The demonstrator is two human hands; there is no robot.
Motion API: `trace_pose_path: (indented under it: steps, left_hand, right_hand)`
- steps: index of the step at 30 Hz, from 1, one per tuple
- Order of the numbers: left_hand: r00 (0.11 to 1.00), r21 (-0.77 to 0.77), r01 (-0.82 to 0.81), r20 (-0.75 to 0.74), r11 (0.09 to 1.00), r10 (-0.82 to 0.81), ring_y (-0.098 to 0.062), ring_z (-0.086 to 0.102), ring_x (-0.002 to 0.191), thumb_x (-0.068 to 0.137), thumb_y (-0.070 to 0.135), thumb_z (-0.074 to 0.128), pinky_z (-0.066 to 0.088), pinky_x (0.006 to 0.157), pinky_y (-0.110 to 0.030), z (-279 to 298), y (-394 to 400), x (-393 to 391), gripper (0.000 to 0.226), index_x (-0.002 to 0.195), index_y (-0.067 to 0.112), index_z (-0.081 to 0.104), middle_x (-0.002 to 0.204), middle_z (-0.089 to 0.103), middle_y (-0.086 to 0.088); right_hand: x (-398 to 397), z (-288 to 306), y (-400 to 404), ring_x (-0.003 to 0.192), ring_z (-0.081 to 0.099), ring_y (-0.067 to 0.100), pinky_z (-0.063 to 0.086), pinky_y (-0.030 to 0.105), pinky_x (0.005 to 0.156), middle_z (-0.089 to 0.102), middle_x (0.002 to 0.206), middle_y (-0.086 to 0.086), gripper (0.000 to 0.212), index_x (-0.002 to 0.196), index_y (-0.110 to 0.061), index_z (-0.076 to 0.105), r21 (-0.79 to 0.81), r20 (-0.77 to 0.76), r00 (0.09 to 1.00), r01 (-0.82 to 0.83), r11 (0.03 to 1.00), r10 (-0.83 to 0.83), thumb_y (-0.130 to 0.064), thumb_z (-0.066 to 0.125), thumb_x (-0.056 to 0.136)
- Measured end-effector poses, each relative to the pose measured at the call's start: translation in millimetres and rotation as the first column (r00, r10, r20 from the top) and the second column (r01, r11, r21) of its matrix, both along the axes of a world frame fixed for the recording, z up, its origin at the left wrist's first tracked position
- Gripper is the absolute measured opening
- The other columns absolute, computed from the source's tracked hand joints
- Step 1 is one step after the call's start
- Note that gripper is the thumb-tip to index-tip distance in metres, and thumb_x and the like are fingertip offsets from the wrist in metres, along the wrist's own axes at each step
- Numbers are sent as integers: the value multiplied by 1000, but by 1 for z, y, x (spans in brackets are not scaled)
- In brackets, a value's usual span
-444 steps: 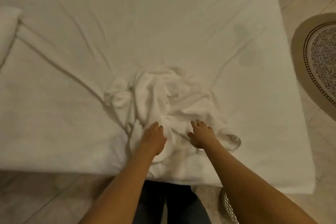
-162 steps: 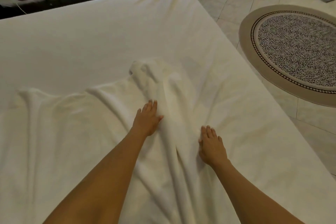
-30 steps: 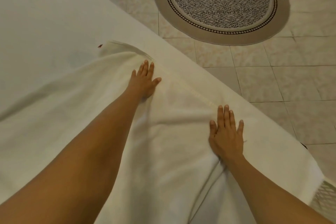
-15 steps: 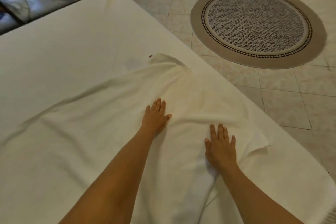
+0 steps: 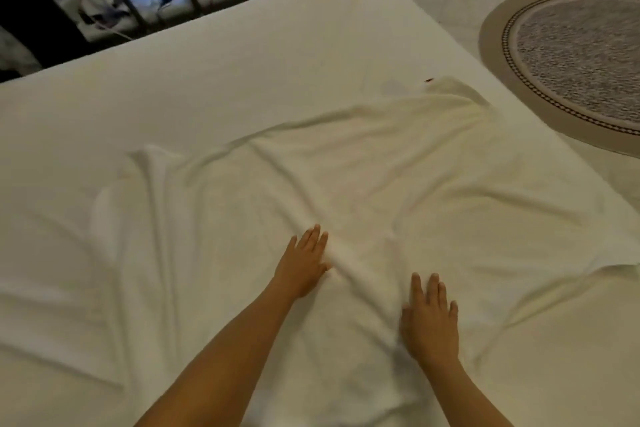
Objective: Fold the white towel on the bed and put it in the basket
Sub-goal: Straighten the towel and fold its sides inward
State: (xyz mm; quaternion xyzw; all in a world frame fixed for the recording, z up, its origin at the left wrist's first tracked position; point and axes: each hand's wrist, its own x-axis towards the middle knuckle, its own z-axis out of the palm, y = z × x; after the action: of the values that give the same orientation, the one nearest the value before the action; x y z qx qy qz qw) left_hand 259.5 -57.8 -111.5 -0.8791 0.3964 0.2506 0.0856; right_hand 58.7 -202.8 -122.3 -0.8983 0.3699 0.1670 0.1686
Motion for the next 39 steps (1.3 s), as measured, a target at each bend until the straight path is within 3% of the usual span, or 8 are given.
trace_pose_path:
  steps: [10, 14, 17, 19, 26, 32, 36, 39]
  left_hand:
    - [987, 159, -161, 40, 974, 156, -23, 0, 150, 103, 36, 24, 10, 121, -44, 0, 220, -9, 61, 152, 12, -2, 161, -7, -11]
    - [974, 156, -224, 67, 962, 216, -20, 2, 150, 103, 35, 24, 10, 120, -43, 3, 291, -15, 60, 152, 13, -2, 161, -7, -8]
    - [955, 23, -291, 67, 956, 289, -27, 24, 146, 101, 24, 38, 26, 115, -47, -2, 332, -20, 57, 151, 10, 14, 159, 9, -11]
    - [934, -58, -341, 95, 938, 345, -29, 35, 141, 96, 12, 46, 36, 109, -46, -5, 354, -25, 58, 148, 6, 22, 156, 19, -14]
    - [957, 97, -275, 122, 956, 263, -22, -4, 150, 94, 2, 34, 8, 121, -40, -20, 398, -38, 71, 151, 7, -8, 160, -13, -11]
    - [937, 53, -318, 170, 947, 305, -26, 35, 141, 86, 7, 58, 31, 112, -49, -32, 395, -35, 66, 146, 2, 31, 155, 27, -15]
    - [937, 15, -290, 210, 957, 280, -24, 71, 103, 51, -1, 87, 57, 81, -46, -28, 389, -30, 59, 107, 4, 72, 114, 71, -15]
    - [933, -41, -307, 186, 951, 309, -21, 46, 134, 80, -1, 67, 36, 109, -46, -8, 380, -25, 44, 123, 8, 60, 142, 50, -13]
  right_hand:
    - [7, 6, 190, 145, 11, 29, 19, 43, 115, 5, 158, 15, 60, 150, -19, 9, 153, -50, 965, -247, 957, 257, -30, 33, 97]
    - [3, -8, 265, 119, 57, 32, 51, 45, 87, 53, 136, 18, 59, 130, -16, 56, 167, -34, 929, -359, 918, 369, -32, 68, 74]
    - [-1, -10, 308, 100, 69, 26, 58, 38, 71, 67, 118, 13, 51, 115, -19, 67, 181, -3, 878, -471, 864, 479, -34, 58, 67]
    - [-3, -5, 328, 103, 68, 23, 57, 36, 74, 66, 121, 10, 54, 119, -20, 64, 173, 32, 831, -552, 816, 556, -36, 55, 68]
    - [-7, -15, 376, 117, 60, 24, 52, 36, 87, 50, 138, 10, 90, 127, -14, 55, 167, 136, 717, -697, 697, 684, -47, 81, 48]
    - [-16, -31, 382, 116, 60, 24, 52, 39, 85, 59, 131, 10, 91, 117, -10, 66, 185, 47, 698, -709, 680, 715, -76, 50, 57]
    - [-15, -32, 375, 117, 60, 25, 52, 41, 86, 59, 131, 10, 69, 107, -18, 71, 125, 85, 685, -728, 674, 724, -50, 80, 46]
    - [-13, -24, 369, 112, 63, 23, 53, 34, 86, 64, 125, 6, 37, 80, -26, 73, 153, 144, 731, -683, 715, 667, -20, 85, 45]
